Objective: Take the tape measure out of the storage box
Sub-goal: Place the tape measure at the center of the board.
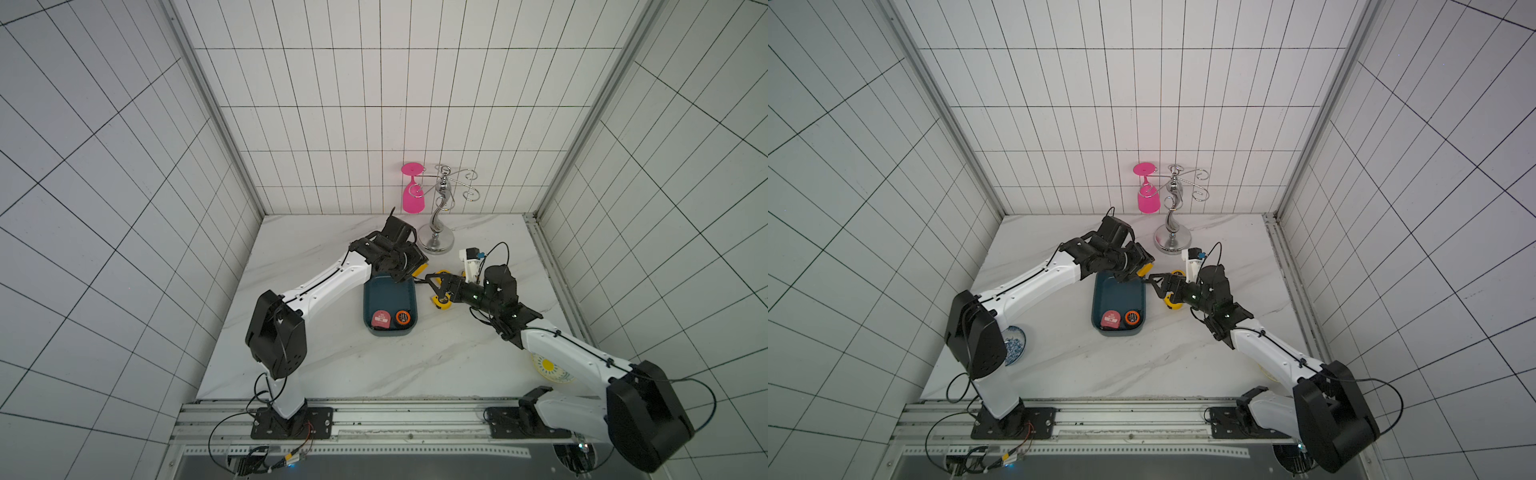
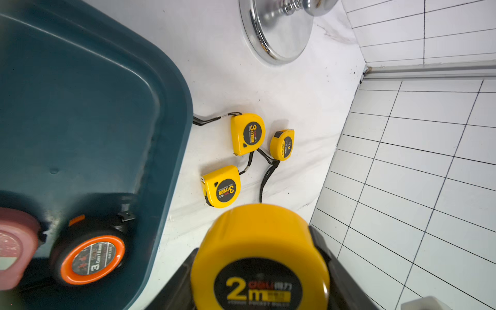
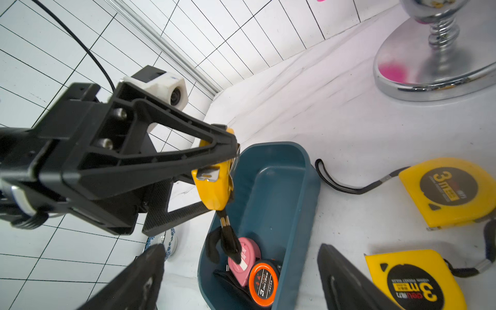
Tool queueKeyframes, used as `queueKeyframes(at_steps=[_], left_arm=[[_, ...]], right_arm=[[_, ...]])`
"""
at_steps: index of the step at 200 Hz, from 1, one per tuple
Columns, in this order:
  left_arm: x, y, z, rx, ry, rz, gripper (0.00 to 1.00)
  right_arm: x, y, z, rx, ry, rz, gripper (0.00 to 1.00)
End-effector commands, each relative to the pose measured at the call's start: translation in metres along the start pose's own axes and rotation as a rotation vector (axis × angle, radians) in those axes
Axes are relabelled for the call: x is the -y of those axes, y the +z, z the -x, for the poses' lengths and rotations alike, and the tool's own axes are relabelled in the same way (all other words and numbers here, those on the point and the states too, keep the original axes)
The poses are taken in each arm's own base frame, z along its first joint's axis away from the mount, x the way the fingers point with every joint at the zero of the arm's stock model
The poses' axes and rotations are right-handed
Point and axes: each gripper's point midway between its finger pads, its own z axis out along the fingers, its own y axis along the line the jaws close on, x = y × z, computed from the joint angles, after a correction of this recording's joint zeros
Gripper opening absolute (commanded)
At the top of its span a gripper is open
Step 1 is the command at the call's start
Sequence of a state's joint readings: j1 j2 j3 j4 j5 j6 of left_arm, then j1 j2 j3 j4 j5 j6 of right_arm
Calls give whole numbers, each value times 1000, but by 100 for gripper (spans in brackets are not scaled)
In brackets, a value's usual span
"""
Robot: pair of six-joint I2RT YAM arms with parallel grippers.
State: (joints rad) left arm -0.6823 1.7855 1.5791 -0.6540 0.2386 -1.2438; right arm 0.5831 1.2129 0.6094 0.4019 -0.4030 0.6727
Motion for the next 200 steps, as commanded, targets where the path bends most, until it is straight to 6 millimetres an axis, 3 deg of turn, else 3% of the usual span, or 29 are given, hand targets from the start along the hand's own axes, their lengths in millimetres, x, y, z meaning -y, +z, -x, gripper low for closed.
queueKeyframes(at_steps=[1,106,200], left_arm=[[25,-15,-8,-14,-11,-101,0],[28,-9,-38,-105,-42,-135,0],[29,-8,-42,-117,-44,-147,0]], right_arm=[[1,5,-1,23,-26,8,90],[4,15,4,68,-33,8,78],[12,17,-2,62,-9,-13,39]])
